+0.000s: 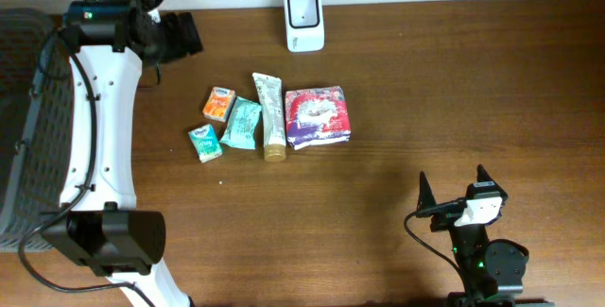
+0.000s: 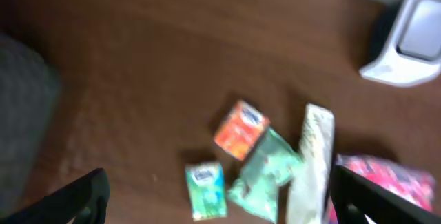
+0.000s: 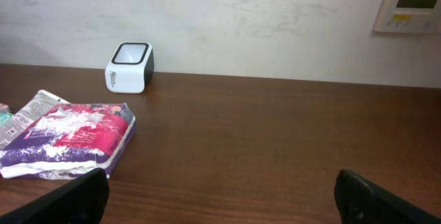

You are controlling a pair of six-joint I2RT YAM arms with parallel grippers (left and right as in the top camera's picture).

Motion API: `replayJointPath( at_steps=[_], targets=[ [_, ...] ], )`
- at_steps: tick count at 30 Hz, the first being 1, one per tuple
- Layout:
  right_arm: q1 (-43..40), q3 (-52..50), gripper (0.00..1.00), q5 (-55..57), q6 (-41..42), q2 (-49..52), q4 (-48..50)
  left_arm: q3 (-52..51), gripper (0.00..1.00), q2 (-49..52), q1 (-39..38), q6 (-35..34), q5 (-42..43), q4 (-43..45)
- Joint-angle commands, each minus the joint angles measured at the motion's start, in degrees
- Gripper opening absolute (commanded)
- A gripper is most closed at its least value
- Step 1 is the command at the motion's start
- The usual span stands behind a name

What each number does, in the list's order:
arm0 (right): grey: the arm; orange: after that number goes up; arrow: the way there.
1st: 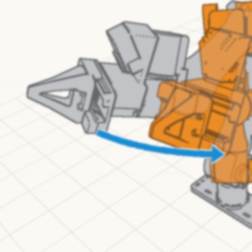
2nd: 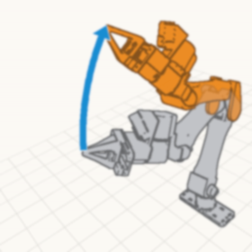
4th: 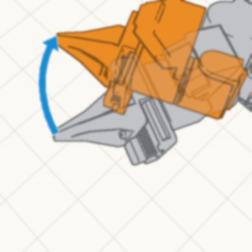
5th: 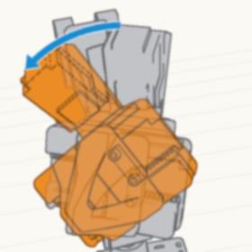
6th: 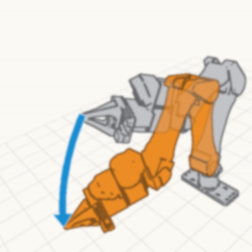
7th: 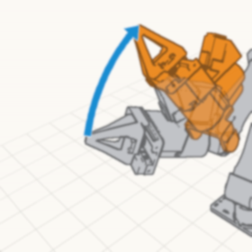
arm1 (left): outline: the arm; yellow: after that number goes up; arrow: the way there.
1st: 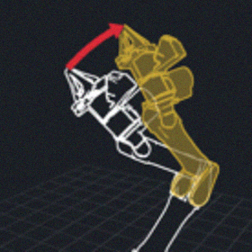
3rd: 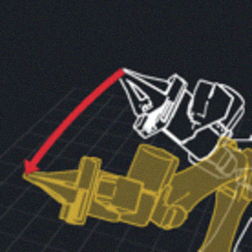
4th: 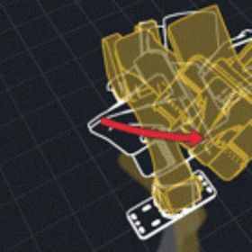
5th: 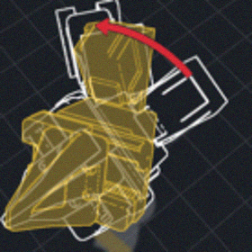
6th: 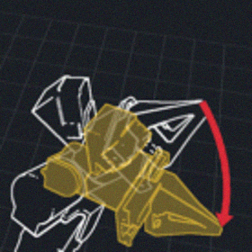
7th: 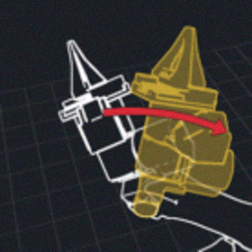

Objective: Scan the item barcode
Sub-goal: 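Place the teal Kleenex packet on the table near the others, then move the right gripper to the red-purple tissue pack and grasp it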

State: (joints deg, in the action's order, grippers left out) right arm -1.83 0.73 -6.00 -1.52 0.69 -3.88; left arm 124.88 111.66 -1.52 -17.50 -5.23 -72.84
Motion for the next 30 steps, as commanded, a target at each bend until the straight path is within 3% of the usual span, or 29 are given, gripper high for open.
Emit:
replayJointPath(
  at_steps=[1, 3, 7, 10, 11, 15, 17, 20, 21, 25, 26, 29, 30],
  targets=[
    [0.3, -0.4, 0.99, 0.3, 0.5, -0.4, -0.2, 0.7, 0.99, 0.5, 0.2, 0.7, -13.3, 4.9],
    [0.3, -0.4, 0.99, 0.3, 0.5, -0.4, -0.2, 0.7, 0.99, 1.1, 0.2, 0.7, -18.3, 3.6],
    [0.3, -0.4, 0.99, -0.3, 0.5, -0.4, 1.4, 0.7, 0.99, 1.2, 0.2, 0.7, -18.3, 2.5],
    [0.3, -0.4, 0.99, -31.7, 7.0, -0.4, 7.0, 0.7, 0.99, 1.2, 0.2, 0.7, -18.3, 2.5],
    [0.3, -0.4, 0.99, -32.9, 7.0, -0.4, 9.2, 0.7, 0.99, 1.2, 0.2, 0.7, -18.3, 2.5],
    [0.3, 0.8, 0.99, -26.6, 11.3, -0.3, 42.1, 0.7, 0.99, 1.2, 0.2, 0.7, -18.3, 2.5],
    [0.3, 6.0, 0.99, -21.6, 9.6, 0.3, 42.4, 0.7, 0.99, 1.2, 0.2, 0.7, -18.3, 2.5],
    [0.3, 24.0, 0.99, -21.5, -4.8, 11.6, 28.3, 0.7, 0.99, 1.2, 0.2, 0.7, -18.3, 2.5],
    [0.3, 35.0, 0.99, -21.5, -9.2, 21.2, 16.8, 0.7, 0.99, 1.2, 0.2, 0.7, -18.3, 2.5],
    [0.3, 67.1, 0.98, -21.8, -9.2, 51.9, -18.5, 0.7, 0.99, 1.2, 0.2, 0.7, -18.3, 2.5],
    [0.3, 79.5, 0.99, -21.8, -9.2, 63.4, -33.1, 0.7, 0.99, 1.2, 0.2, 0.7, -18.3, 2.5],
    [0.4, 99.6, 0.99, -27.3, -9.1, 83.9, -55.8, 0.7, 0.99, 1.2, 0.2, 0.7, -18.3, 2.5],
    [0.4, 101.7, 0.98, -32.3, -8.5, 87.8, -57.7, 0.7, 1.0, 1.2, 0.2, 0.7, -18.3, 2.5]
  ],
)
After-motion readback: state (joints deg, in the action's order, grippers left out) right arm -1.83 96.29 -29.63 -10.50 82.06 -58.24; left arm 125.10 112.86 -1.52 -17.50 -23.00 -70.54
